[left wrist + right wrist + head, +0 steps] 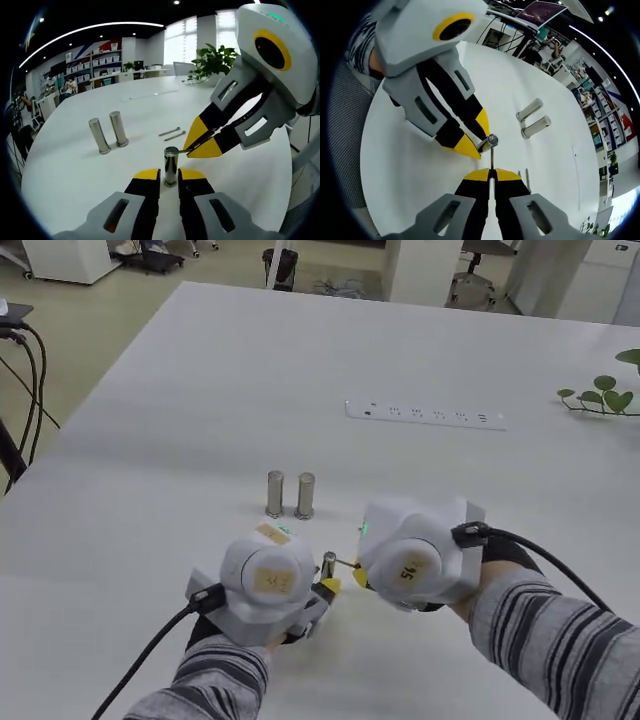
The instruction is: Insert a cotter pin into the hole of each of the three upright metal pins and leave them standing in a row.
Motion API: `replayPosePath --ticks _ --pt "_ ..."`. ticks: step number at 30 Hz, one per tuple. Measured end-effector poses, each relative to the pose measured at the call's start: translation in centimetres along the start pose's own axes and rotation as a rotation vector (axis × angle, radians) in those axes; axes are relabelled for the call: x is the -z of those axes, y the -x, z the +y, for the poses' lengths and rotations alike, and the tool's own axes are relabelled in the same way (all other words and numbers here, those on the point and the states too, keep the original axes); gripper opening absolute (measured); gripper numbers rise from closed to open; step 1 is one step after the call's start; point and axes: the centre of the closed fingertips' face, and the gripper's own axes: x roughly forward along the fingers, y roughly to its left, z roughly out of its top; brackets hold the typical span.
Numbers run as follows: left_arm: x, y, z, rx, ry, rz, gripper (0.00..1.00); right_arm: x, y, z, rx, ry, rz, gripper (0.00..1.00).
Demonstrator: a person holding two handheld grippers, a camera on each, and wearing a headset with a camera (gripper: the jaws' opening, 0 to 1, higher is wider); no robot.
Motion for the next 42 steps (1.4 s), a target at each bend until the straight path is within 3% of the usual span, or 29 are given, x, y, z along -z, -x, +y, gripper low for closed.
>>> replayPosePath --ticks 5,29,33,42 --pt "-0.1 0.0 -0.3 0.009 -0.015 -0.003 0.06 -0.1 0.1 0.0 0.002 0.0 0.0 0.0" --pt "0.2 -0.2 -0.4 0.018 -0.056 0.006 0.05 -0.7 1.5 0.2 0.007 -0.003 -0.009 0.0" --pt "0.1 -0.2 -0.5 0.024 -0.06 0.006 0.05 -1.6 1.7 0.3 -0.006 -0.021 -0.056 0.0" --pt "0.1 -0.2 -0.6 0.025 -0.063 0.007 0.05 -2.0 1.4 0.3 -0.006 -0.012 -0.054 0.0"
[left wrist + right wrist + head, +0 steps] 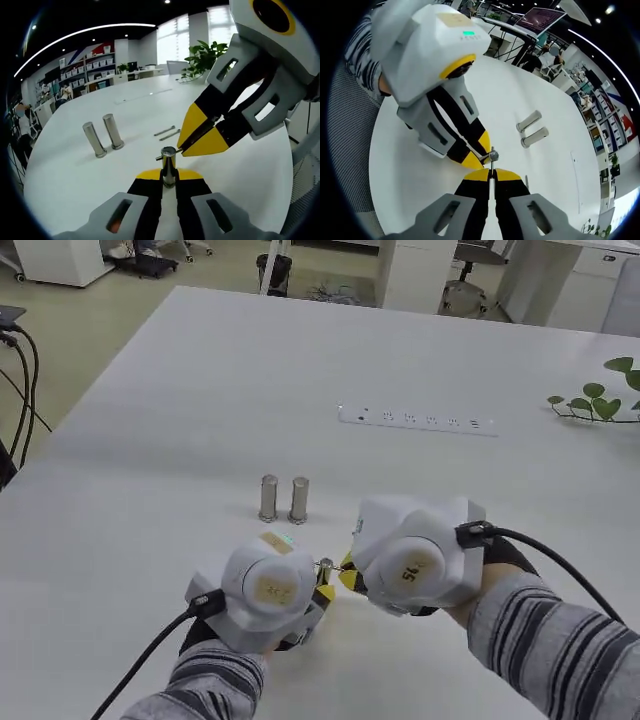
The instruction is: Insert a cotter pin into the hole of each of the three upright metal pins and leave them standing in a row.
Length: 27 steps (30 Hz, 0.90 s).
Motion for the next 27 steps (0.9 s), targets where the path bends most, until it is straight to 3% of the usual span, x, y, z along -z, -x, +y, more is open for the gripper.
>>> replayPosePath --ticks 11,19,27 --pt "0.01 -0.01 0.0 -0.005 0.004 -0.001 0.05 -0.54 0.47 -0.18 0.005 0.02 -0.032 0.0" --pt "0.04 -0.03 0.02 -0.006 0.009 0.0 0.05 0.24 0.73 -0.12 0.009 0.02 -0.007 0.0" --pt "0.03 0.02 0.02 -0.007 0.011 0.0 0.05 -0.36 0.44 -0.1 0.008 0.022 -0.023 0.0"
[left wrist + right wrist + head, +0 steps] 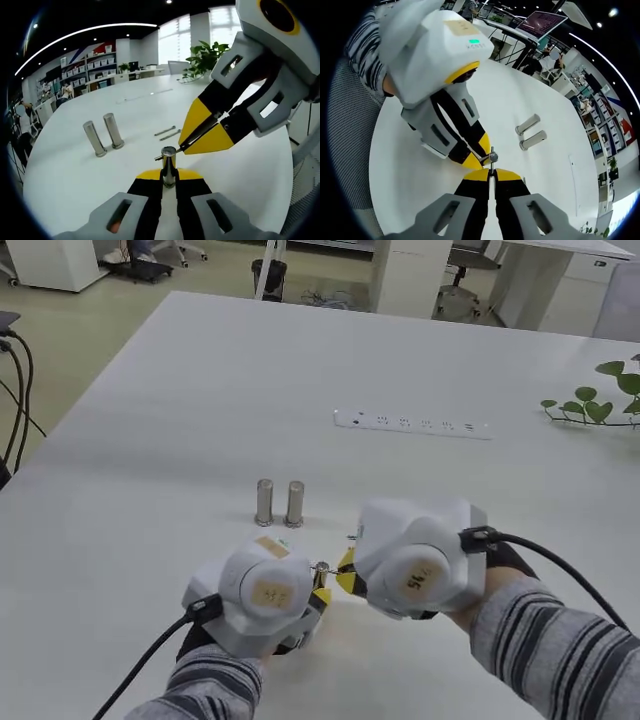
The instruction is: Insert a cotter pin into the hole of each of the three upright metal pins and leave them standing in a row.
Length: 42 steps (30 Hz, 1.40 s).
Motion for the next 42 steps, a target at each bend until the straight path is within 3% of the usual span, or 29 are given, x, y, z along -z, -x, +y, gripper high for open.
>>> replayPosePath --ticks 14,19,24,42 --pt "0.07 -0.09 -0.01 -0.002 0.003 0.002 0.05 -0.87 0.0 0.13 -0.004 0.033 -0.018 0.03" --pt "0.06 -0.07 -0.02 -0.002 0.006 0.001 0.05 -0.47 0.31 0.21 -0.003 0.035 -0.009 0.02" --pt "0.05 -0.07 -0.01 -0.003 0.007 0.001 0.05 0.12 0.31 0.26 -0.001 0.026 0.005 0.0" --pt "0.1 -0.05 0.03 -0.008 0.012 0.002 0.05 -0.49 -0.1 0.03 0.004 -0.026 -0.017 0.0"
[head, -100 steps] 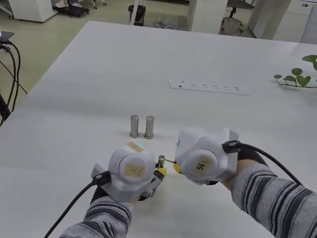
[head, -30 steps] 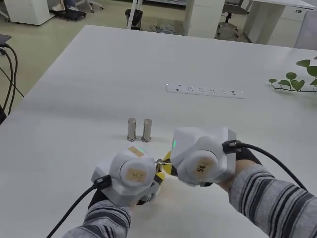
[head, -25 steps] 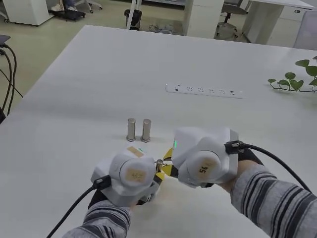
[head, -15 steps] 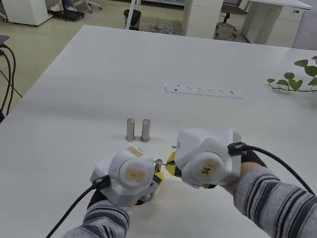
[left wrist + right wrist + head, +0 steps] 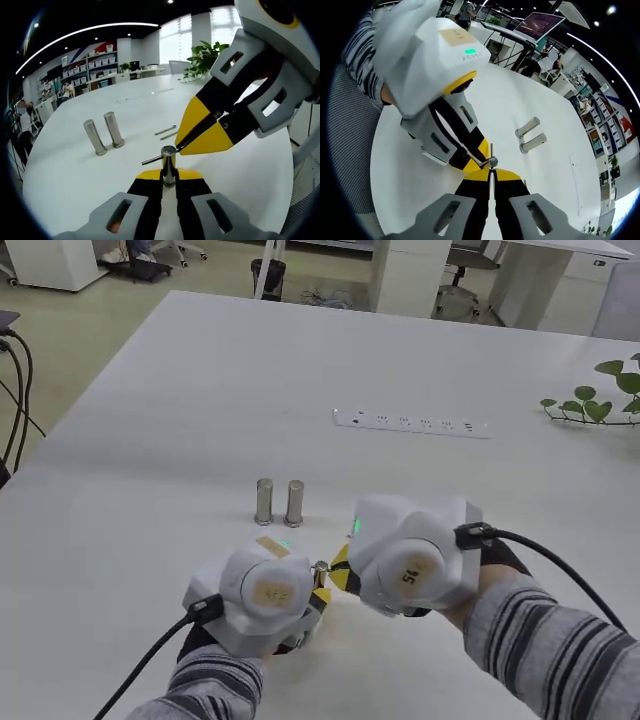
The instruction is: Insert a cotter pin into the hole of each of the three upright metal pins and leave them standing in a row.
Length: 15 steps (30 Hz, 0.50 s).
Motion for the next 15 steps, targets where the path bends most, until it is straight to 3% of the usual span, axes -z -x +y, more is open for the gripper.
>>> replayPosePath --ticks 10,15 --pt "0.65 -0.08 0.11 -0.003 -0.006 0.033 0.07 -0.44 -0.03 -0.07 -0.02 -0.107 -0.05 0.04" --pt "0.27 0.0 -0.06 0.019 0.006 0.024 0.19 -0.59 -0.65 -0.3 -0.039 -0.16 -0.062 0.07"
